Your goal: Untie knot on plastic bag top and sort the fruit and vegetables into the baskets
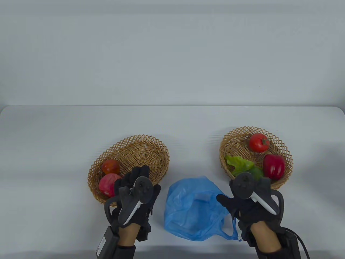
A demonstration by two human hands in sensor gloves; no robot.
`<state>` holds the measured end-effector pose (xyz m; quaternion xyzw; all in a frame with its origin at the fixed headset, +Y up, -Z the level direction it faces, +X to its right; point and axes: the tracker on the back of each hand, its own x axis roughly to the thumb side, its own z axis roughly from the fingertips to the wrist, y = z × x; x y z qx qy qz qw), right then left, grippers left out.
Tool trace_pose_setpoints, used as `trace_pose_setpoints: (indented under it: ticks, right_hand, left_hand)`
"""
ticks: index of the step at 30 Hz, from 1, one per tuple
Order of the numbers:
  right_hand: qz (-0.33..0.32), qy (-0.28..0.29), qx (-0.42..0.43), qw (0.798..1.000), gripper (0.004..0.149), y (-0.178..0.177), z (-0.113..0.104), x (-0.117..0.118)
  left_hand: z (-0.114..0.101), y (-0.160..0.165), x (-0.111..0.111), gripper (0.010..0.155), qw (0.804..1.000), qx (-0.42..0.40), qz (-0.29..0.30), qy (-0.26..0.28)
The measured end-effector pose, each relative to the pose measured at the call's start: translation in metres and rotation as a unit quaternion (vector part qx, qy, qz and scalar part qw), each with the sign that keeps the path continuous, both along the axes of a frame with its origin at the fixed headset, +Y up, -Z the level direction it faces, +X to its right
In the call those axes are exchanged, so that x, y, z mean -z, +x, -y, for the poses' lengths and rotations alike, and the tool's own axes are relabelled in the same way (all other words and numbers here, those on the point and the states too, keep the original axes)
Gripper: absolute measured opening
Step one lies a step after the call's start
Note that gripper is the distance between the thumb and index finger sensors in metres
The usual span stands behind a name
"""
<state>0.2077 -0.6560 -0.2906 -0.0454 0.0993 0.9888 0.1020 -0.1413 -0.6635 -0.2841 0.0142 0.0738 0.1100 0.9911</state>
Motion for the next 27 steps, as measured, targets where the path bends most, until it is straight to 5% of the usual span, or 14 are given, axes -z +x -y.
trace_pose_setpoints:
  ticks: [8, 12, 18, 27]
  right_hand:
    - [0.068, 0.143, -0.005, 0.987, 0.073, 0.021, -0.012, -0.002]
    - [0.065, 0.189, -0.059, 0.978, 0.081, 0.016, -0.004, 0.001]
    - [0.07, 0.126, -0.099, 0.985, 0.119, 0.022, 0.014, 0.014]
    - [0.088, 0.1, -0.084, 0.988, 0.118, 0.034, 0.024, 0.025]
  left_hand:
    - [-0.006, 0.005, -0.003, 0.075, 1.0, -0.007, 0.018, 0.012]
    - [-0.001, 0.003, 0.0, 0.084, 1.0, -0.004, 0.014, -0.005]
    - [0.005, -0.004, 0.008, 0.112, 0.998, -0.022, 0.035, -0.052]
    - [0.009, -0.007, 0.013, 0.108, 0.998, 0.024, -0.01, -0.064]
